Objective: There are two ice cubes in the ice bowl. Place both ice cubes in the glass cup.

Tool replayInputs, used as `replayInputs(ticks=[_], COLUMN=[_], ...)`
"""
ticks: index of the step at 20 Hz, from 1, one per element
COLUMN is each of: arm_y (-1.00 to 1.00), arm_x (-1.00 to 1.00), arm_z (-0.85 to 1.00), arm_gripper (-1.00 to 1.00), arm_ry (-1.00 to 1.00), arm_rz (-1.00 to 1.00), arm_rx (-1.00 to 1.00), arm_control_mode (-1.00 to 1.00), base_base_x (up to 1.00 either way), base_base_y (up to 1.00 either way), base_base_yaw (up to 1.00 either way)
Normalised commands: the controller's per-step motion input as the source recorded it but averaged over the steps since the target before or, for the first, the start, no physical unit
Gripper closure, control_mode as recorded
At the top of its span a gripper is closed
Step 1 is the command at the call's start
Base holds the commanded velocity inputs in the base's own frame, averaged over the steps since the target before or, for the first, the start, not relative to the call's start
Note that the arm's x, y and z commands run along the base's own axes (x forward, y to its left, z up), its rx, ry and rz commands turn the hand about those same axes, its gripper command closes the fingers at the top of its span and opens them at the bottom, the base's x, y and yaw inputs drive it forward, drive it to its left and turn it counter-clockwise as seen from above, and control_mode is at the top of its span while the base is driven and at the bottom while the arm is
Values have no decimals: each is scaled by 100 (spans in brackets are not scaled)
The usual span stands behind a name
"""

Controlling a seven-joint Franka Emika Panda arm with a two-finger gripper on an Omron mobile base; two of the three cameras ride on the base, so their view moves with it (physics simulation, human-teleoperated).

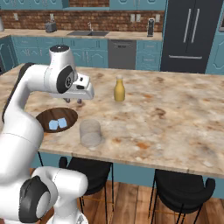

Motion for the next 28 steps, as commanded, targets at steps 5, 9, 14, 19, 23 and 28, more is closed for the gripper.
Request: replayInputs(ticks=[5,9,14,19,23,28], arm_y=[32,83,75,13,7,27], arm_x=[-16,-10,1,0,0,3], arm_z=[-5,-2,-5,0,0,-7], arm_gripper=[-100,-100,-100,-100,-100,-100], arm_ry=[0,0,1,1,0,0], arm_rz=[0,0,0,0,0,0], arm_rx=[-2,-4,-1,0,0,1], arm_control_mode=[-100,-100,-100,-100,-100,-100], base_base_x=[0,0,0,0,0,0], base_base_y=[0,0,0,0,0,0], base_base_yaw=[0,0,0,0,0,0])
